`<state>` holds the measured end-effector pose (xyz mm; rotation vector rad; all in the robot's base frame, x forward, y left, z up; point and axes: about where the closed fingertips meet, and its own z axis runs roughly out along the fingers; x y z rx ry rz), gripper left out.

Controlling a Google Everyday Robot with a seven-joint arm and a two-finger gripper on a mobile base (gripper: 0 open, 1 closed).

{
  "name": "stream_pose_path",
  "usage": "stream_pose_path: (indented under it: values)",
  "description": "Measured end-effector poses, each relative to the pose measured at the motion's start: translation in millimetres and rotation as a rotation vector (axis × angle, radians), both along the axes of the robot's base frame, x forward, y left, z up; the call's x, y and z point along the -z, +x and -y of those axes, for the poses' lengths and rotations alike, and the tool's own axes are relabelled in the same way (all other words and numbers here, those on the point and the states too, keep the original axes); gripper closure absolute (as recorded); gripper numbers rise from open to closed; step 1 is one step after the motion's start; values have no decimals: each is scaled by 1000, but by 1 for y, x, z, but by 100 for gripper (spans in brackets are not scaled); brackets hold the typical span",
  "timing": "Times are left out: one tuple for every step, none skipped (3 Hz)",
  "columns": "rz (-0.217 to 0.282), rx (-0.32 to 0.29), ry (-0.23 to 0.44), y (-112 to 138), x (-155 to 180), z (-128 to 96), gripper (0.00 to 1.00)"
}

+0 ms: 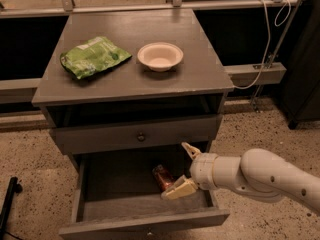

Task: Pick coke can from middle drawer and place on counter

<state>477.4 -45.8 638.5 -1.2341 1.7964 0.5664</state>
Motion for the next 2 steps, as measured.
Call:
stream_pose_path:
  values:
    - [-15, 12, 21, 10, 20, -8, 0]
    - [-2, 60, 20, 38, 76, -14, 0]
